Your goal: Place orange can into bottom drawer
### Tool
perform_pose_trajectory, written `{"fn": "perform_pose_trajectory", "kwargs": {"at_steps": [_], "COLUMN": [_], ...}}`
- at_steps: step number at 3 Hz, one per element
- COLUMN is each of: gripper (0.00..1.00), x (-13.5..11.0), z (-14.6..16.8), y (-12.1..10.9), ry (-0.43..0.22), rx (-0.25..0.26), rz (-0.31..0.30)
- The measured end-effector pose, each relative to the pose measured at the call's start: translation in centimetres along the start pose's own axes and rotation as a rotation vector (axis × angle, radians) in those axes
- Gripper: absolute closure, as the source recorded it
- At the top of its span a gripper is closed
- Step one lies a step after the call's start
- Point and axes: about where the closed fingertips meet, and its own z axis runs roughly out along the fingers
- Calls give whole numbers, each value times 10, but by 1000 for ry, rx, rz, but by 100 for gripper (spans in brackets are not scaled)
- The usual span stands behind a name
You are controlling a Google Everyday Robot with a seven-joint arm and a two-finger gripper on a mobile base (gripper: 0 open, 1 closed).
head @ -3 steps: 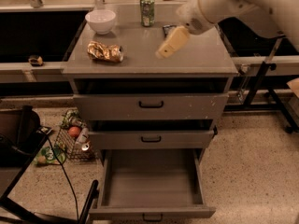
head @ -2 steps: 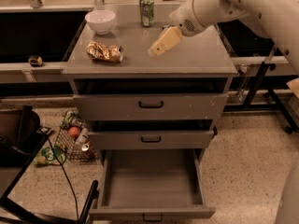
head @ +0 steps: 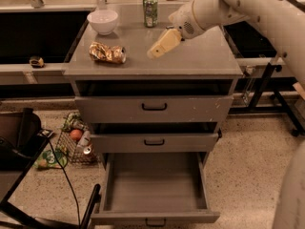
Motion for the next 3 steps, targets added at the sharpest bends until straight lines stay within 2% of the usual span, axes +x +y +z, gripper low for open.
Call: {"fn": "perform_pose_trajectory", "kwargs": {"at_steps": [2,3], "gripper": [0,0], "x": [-23,-33], "z": [70,99], "y": [-12,-5], "ry": [-49,-73], "rx": [-12,-29], "rz": [-13,-7]}}
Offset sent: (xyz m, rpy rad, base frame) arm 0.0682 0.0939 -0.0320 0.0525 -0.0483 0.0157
